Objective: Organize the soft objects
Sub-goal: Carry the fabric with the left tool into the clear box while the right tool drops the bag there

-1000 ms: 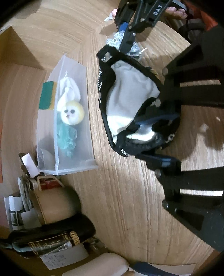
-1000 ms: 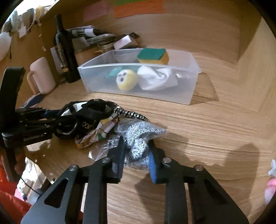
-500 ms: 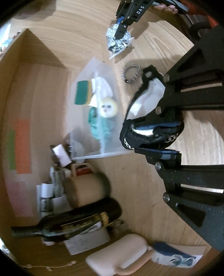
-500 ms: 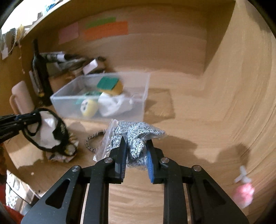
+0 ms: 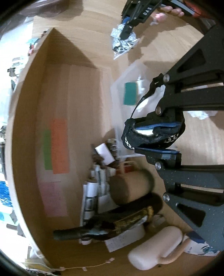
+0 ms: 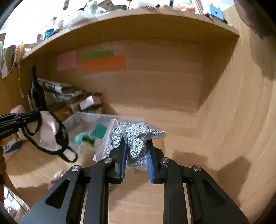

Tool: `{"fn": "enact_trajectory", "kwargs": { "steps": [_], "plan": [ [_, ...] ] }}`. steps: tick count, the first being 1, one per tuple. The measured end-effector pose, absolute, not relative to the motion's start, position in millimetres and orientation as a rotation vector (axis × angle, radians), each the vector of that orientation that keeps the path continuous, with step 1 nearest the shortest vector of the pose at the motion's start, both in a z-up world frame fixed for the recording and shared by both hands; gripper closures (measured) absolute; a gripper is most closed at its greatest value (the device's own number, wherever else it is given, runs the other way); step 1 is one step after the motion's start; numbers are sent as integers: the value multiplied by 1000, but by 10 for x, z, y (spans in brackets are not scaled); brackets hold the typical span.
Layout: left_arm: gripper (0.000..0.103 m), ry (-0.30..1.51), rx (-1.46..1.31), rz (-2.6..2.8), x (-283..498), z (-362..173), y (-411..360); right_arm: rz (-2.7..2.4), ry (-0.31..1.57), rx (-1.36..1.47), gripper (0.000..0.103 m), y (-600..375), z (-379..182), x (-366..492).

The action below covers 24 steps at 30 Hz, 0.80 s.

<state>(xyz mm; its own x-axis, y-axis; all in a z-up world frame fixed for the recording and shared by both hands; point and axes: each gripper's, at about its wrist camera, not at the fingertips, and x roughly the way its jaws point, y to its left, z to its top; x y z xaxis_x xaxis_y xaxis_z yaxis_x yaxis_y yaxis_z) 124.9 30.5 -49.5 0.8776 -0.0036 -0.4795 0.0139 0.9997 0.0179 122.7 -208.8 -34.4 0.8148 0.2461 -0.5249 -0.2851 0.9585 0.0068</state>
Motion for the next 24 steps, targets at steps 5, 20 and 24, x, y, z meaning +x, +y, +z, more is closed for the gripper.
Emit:
{"fn": "enact_trajectory", "kwargs": {
  "steps": [5,20,24],
  "plan": [
    [84,451,16,34,1444,-373,292,307,528,-82,84,-1953,-293,1401],
    [84,630,9,53,2120,-893,272,459,709,-143,84,-1396,-811,1844],
    [84,681,14,32,2222,-1035,235,433,727,-174,84,-1373,-885,1934]
  ]
}}
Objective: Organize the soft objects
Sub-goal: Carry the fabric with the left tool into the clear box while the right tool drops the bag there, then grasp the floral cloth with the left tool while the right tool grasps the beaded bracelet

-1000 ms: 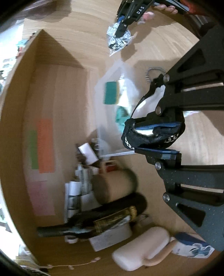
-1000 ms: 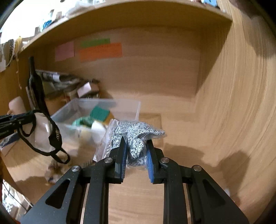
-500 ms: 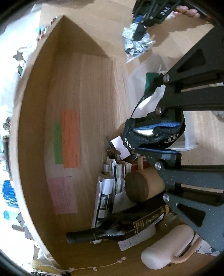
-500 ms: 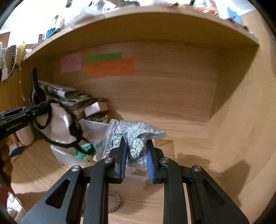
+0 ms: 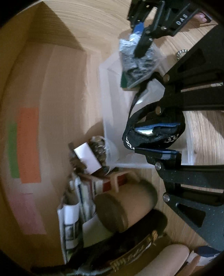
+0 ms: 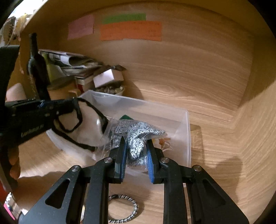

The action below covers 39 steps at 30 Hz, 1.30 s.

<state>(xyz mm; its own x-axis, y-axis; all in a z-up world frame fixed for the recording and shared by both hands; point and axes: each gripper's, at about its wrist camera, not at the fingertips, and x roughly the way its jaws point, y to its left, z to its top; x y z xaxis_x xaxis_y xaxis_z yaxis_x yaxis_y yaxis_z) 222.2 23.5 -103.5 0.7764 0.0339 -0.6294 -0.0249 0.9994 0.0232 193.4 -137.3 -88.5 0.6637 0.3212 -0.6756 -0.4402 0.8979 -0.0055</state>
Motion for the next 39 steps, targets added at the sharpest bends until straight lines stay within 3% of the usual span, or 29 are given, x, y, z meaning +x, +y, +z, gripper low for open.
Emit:
{"fn": "enact_trajectory", "kwargs": {
  "steps": [12,17,21,27,30,32,35,39],
  "plan": [
    [82,746,84,16,2261,-1235,66,386,778,-183,82,-1380,-1054,2147],
    [59,764,41,-15,2192,-1186,121,382,793,-194,76,-1387,-1054,2113],
    [52,747,53,-19,2100,-1114,91,374,793,-181,59,-1456,-1028,2058],
    [34,703,81,-33,1885,-959,37,378,753,-148,45,-1571,-880,1881],
    [21,679,89,-39,1738,-878,21,399,715,-140,39,-1621,-783,1771],
    [6,660,92,-35,1637,-843,26,412,694,-132,32,-1656,-722,1679],
    [3,647,91,-24,1490,-841,45,435,671,-129,21,-1690,-686,1534],
    [3,689,96,-35,1364,-943,61,443,680,-154,21,-1696,-771,1421]
  ]
}}
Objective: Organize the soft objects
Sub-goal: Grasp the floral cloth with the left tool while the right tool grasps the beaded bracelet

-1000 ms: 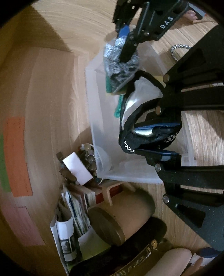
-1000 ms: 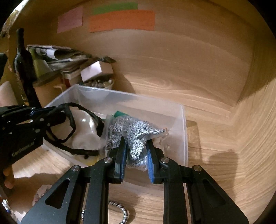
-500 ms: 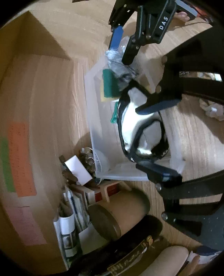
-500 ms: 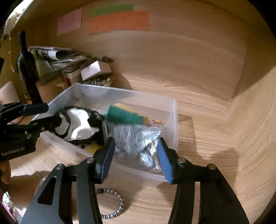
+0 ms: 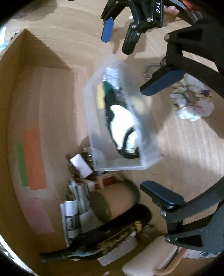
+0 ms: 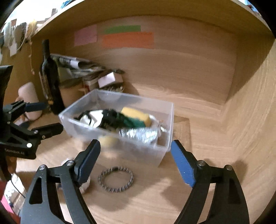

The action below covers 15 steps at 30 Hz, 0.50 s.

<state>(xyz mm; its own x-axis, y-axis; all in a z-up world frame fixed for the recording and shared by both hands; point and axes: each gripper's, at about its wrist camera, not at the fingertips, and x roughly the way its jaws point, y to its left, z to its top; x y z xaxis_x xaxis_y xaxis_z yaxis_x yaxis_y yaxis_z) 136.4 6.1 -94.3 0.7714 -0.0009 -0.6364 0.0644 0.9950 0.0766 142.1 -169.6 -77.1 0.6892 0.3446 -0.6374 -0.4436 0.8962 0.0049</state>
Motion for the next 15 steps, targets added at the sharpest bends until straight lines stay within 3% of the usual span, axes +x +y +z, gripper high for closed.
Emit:
{"fn": "enact_trajectory", "kwargs": {
  "steps": [8,15],
  "plan": [
    [3,840,83,-73,1307,-1423,82,421,794,-178,22,-1759,-1152,1386],
    [3,917,94,-116,1301,-1676,-22,427,909,-127,48,-1780,-1410,1510]
  ]
}}
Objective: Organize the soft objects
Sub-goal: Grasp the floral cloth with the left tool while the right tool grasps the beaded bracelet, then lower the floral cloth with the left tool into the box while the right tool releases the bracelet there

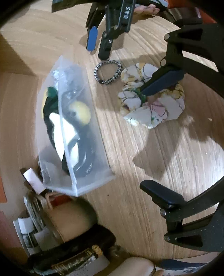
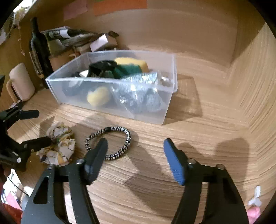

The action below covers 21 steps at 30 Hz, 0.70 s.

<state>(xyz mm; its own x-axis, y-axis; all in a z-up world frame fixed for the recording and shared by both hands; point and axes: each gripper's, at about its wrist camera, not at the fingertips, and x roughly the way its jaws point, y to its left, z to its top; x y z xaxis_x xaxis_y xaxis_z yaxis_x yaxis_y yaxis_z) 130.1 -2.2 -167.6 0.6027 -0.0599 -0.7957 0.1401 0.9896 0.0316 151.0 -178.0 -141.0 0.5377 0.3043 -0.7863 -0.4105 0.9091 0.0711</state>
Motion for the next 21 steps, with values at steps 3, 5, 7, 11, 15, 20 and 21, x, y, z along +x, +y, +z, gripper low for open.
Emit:
{"fn": "enact_trajectory", "kwargs": {
  "steps": [3,5,7,11,15,20,21],
  "plan": [
    [11,919,119,-124,1315,-1697,-89,437,935,-145,58,-1728,-1468,1545],
    [23,933,130,-134,1353,-1720,-116,443,948,-157,61,-1688,-1488,1565],
    [30,942,127,-131,1378,-1743,-112,450,958,-172,66,-1639,-1510,1584],
    [56,955,103,-152,1402,-1769,-113,459,964,-209,78,-1558,-1563,1604],
    [83,942,114,-167,1402,-1762,-125,466,953,-220,93,-1523,-1569,1612],
    [92,907,130,-152,1352,-1723,-136,451,925,-205,96,-1573,-1528,1594],
    [93,892,127,-149,1333,-1686,-131,445,915,-201,96,-1591,-1506,1586]
  ]
}}
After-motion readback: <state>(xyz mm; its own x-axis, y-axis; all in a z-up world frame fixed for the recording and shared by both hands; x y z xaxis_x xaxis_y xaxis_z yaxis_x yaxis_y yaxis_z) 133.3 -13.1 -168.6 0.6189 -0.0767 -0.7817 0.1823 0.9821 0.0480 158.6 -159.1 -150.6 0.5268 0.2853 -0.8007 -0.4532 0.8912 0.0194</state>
